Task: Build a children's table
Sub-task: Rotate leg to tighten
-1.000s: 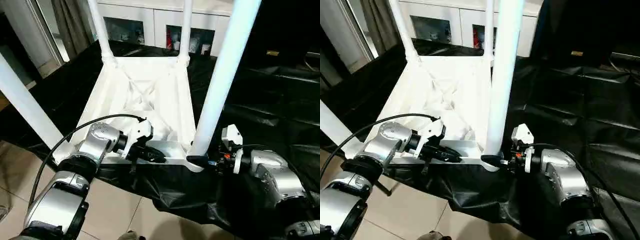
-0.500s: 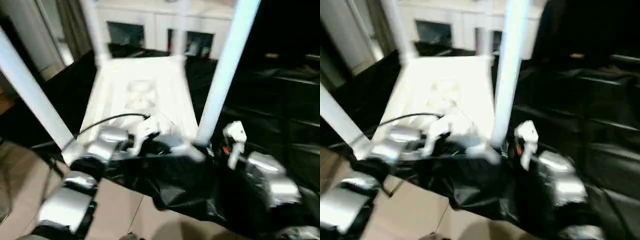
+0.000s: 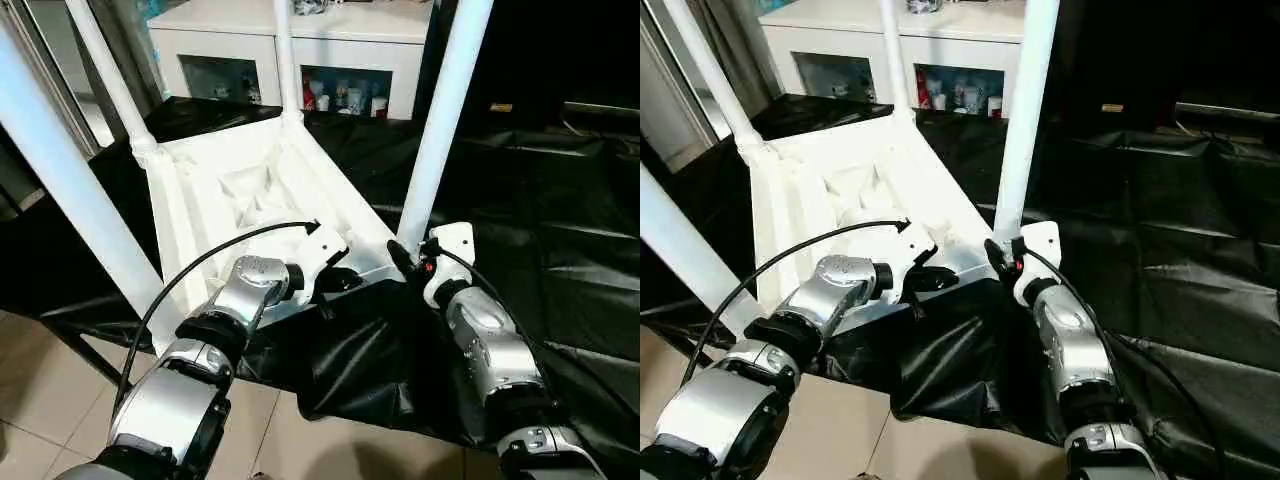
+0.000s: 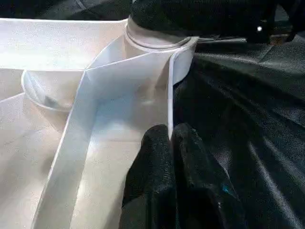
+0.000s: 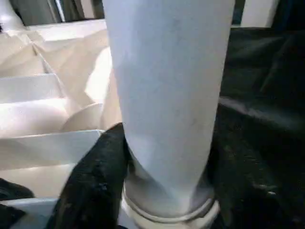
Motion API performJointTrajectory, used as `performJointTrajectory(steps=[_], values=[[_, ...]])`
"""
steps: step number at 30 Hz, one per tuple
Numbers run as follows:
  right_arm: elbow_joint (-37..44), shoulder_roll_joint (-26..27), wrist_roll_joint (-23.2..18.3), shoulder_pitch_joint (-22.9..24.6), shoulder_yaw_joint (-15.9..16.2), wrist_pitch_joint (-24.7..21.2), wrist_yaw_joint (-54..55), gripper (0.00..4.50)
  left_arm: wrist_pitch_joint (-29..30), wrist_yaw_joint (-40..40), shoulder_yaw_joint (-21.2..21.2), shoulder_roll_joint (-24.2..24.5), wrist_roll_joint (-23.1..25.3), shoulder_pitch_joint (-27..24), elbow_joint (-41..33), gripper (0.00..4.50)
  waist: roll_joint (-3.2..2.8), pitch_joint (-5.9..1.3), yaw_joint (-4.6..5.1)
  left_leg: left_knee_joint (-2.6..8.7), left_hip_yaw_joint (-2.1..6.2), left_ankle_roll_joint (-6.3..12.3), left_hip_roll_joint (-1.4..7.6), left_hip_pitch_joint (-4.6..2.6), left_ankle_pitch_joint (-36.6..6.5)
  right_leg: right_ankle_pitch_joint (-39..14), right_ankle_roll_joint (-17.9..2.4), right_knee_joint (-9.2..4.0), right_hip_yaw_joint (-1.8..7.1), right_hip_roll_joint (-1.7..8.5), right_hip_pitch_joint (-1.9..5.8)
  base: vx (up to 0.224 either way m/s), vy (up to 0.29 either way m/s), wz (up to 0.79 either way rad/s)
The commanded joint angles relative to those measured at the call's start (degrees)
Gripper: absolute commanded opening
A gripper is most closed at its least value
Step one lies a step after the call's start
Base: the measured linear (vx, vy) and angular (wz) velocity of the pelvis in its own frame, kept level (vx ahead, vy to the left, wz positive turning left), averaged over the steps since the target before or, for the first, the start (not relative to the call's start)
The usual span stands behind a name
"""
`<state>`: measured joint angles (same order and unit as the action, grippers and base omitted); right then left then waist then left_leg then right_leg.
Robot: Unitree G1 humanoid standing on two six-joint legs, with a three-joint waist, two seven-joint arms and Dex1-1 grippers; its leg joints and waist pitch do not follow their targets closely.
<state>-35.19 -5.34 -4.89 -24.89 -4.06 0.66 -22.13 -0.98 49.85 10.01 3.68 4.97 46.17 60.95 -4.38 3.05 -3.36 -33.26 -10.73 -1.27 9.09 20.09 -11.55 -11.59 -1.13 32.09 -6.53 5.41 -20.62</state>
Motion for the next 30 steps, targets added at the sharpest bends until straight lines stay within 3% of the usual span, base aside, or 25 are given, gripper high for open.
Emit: performJointTrajectory(steps=[1, 2, 6, 8, 9, 12, 13, 15, 17, 18, 20, 21, 24, 27, 30], values=[[-2.37, 2.34, -0.5, 1.71, 6.08, -2.36, -6.01, 2.79, -0.91, 1.12, 1.8, -3.08, -0.17, 1.27, -0.7, 0.0, 0.74, -2.37, -0.1, 5.42, 2.8, 0.55, 4.82, -0.45, -22.82, -22.01, -9.59, -4.81, 3.81, 5.83, 1.17, 0.0, 0.0, 0.0], [-0.8, 0.79, -1.27, 2.34, 6.7, -2.22, -9.93, 3.13, -0.99, 3.0, 2.08, -2.23, -0.25, 0.91, -1.06, 0.0, 0.91, -2.38, -0.16, 5.41, 2.7, 0.72, 4.88, -0.58, -22.38, -21.95, -9.67, -4.84, 3.87, 5.82, 1.05, 0.0, 0.0, 0.0], [2.82, -3.81, -2.7, 3.73, 8.32, -1.72, -19.93, 3.18, -1.47, 8.41, 2.63, 0.18, -0.42, -0.04, -2.19, 0.0, 1.05, -3.12, -0.94, 4.85, 1.98, 3.91, 5.04, -0.01, -15.49, -15.52, -11.4, -3.84, 4.08, 5.55, 1.58, 0.0, 0.0, 0.0], [3.62, -5.23, -3.22, 3.97, 8.53, -1.73, -22.65, 3.18, -1.73, 10.5, 2.87, 1.01, -0.52, -0.37, -2.6, 0.0, 0.96, -3.22, -1.2, 4.66, 1.63, 4.39, 5.06, -0.24, -14.55, -14.7, -12.04, -3.77, 4.17, 5.46, 1.22, 0.029, -0.007, 0.0], [3.62, -5.23, -3.22, 3.97, 8.53, -1.73, -22.65, 3.18, -1.73, 10.5, 2.87, 1.01, -0.52, -0.37, -2.6, 0.0, 0.99, -3.42, -1.28, 4.48, 1.66, 4.9, 5.04, 0.25, -12.65, -12.58, -12.7, -3.28, 4.14, 5.5, 1.59, 0.057, -0.018, -0.02], [5.01, -10.21, -5.07, 3.81, 7.77, -1.76, -31.28, 3.18, -2.9, 21.54, 4.18, 5.14, -1.43, -1.95, -5.09, 0.0, 1.12, -4.12, -2.1, 3.58, 1.46, 7.39, 4.96, 0.68, -6.81, -3.8, -14.47, -1.93, 4.06, 5.35, 1.75, 0.019, -0.006, -0.01], [5.14, -10.69, -5.29, 3.83, 7.75, -1.87, -32.23, 3.18, -2.99, 22.69, 4.34, 5.64, -1.5, -2.12, -5.37, 0.0, 1.09, -4.3, -2.29, 3.29, 1.37, 7.91, 4.93, 0.62, -5.68, -1.47, -15.0, -1.61, 4.11, 5.34, 1.59, 0.0, 0.0, 0.0], [5.91, -12.53, -6.34, 4.05, 7.78, -2.53, -36.23, 3.18, -3.21, 27.02, 4.86, 7.52, -1.83, -2.82, -6.59, 0.0, 1.06, -4.79, -2.78, 2.3, 1.28, 10.87, 4.83, 0.96, -0.8, 7.01, -16.45, -0.27, 4.0, 5.15, 1.18, 0.0, 0.0, 0.0], [6.54, -13.5, -7.11, 4.29, 7.93, -3.06, -38.53, 3.18, -3.03, 28.91, 4.88, 8.44, -2.17, -3.15, -7.23, 0.0, 1.13, -5.05, -3.57, 1.63, 1.33, 12.54, 4.86, 1.12, 1.28, 10.4, -16.78, 0.49, 4.0, 5.14, 0.79, 0.0, 0.0, 0.0], [6.94, -14.27, -7.71, 4.45, 8.07, -3.44, -40.3, 3.18, -2.85, 30.57, 4.91, 9.19, -2.5, -3.43, -7.78, 0.0, 0.97, -4.85, -3.9, 1.53, 1.36, 13.1, 5.05, 1.31, 1.08, 9.56, -16.72, 0.52, 3.87, 5.05, 0.5, 0.0, 0.0, 0.0], [7.1, -14.86, -7.94, 4.59, 8.29, -3.55, -41.58, 3.18, -2.82, 31.71, 4.96, 9.85, -2.7, -3.69, -8.23, 0.0, 0.94, -4.64, -4.2, 1.74, 1.42, 12.59, 5.26, 1.33, -0.86, 5.98, -16.24, 0.2, 3.8, 5.15, 0.5, 0.0, 0.0, 0.0], [7.13, -15.2, -8.0, 4.65, 8.42, -3.57, -42.29, 3.18, -2.84, 32.36, 5.0, 10.25, -2.79, -3.84, -8.47, 0.0, 0.86, -4.43, -4.58, 2.11, 1.37, 10.57, 5.44, 1.05, -4.14, 0.14, -15.32, -0.4, 3.86, 5.1, 0.36, 0.0, 0.0, 0.0], [7.63, -15.76, -8.56, 5.13, 8.9, -4.05, -44.34, 2.92, -2.91, 32.99, 4.96, 10.9, -2.87, -4.15, -8.84, 0.0, 0.97, -3.94, -4.64, 2.88, 1.37, 6.69, 5.46, 0.75, -9.4, -7.91, -14.1, -1.37, 4.12, 5.18, 0.36, 0.0, 0.0, 0.0], [8.2, -16.01, -9.19, 5.46, 9.08, -4.73, -45.76, 2.83, -2.87, 33.27, 4.98, 11.27, -2.99, -4.42, -9.24, 0.0, 1.14, -4.01, -4.62, 3.04, 1.38, 5.04, 5.42, 0.72, -9.65, -9.19, -13.34, -1.44, 4.33, 5.24, 0.5, 0.0, 0.0, 0.0], [8.6, -16.03, -9.58, 5.66, 9.2, -5.19, -46.56, 2.53, -2.67, 33.57, 4.98, 11.48, -3.09, -4.73, -9.74, 0.0, 1.24, -4.17, -4.65, 2.79, 1.31, 5.57, 5.25, 0.89, -7.64, -6.73, -13.58, -1.14, 4.31, 5.24, 0.53, 0.0, 0.0, 0.0]])
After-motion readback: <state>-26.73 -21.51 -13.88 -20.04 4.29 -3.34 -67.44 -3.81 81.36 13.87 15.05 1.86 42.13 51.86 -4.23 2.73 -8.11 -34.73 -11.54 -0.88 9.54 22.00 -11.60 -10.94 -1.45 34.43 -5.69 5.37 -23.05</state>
